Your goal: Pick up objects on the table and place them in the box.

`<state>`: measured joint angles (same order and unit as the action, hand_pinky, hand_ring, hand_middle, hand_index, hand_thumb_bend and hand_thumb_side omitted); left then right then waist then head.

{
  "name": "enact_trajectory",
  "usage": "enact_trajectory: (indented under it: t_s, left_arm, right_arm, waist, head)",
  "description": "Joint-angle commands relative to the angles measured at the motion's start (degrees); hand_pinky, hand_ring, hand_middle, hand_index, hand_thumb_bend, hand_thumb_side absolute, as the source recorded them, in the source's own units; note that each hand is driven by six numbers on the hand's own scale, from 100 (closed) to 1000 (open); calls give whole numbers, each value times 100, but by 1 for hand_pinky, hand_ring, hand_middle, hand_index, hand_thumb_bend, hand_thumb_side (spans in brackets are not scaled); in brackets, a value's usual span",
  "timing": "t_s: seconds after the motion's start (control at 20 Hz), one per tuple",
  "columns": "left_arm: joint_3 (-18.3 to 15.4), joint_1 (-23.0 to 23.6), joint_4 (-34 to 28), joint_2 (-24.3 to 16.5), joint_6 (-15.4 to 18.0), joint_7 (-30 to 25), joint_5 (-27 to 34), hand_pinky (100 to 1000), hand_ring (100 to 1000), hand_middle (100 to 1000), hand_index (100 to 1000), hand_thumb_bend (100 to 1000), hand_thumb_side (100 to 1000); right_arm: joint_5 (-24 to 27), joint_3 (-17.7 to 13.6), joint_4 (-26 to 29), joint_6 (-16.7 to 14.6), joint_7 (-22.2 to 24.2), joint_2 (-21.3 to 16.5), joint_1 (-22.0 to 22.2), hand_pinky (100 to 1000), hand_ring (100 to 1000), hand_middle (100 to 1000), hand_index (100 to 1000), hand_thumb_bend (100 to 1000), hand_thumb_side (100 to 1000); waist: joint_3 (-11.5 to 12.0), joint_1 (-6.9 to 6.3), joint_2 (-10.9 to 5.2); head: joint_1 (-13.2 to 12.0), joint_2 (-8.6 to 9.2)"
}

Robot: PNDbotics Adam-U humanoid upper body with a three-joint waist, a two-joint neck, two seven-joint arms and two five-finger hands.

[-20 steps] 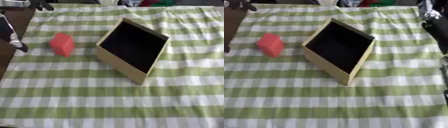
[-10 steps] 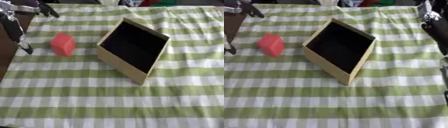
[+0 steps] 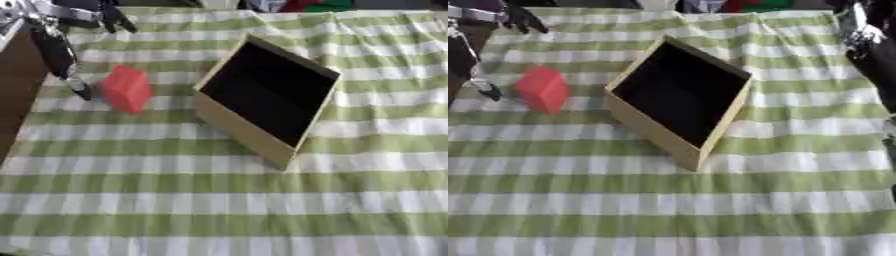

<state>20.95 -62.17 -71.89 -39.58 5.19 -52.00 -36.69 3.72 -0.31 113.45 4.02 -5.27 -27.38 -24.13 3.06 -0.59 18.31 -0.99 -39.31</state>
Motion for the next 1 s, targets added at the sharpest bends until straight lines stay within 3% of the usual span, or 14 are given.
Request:
enact_trajectory:
  t_s: [0.05, 0.7, 1.0]
  left_arm:
    - [-81, -226, 281, 55, -14, 5, -105, 907, 904, 935, 1000, 748, 100]
    - [-68, -303, 945, 348, 2, 3, -524, 904, 877, 869, 960, 802, 100]
    - [-153, -268, 1144, 426, 45, 121, -736, 910, 882, 885, 948, 776, 100]
  right_arm:
    - [33, -29, 114, -7, 20, -56, -35, 909, 767, 689, 881, 100, 496]
    - [56, -50, 114, -19, -8, -14, -37, 910, 767, 689, 882, 100, 502]
    - [69, -51, 114, -22, -4, 10, -39, 911, 767, 689, 883, 100, 507]
  waist:
    - [-8, -5, -103]
    - [-65, -5, -77]
    - [-82, 6, -57]
  head:
    - [-31, 49]
    - [-94, 77]
    - [-103, 94]
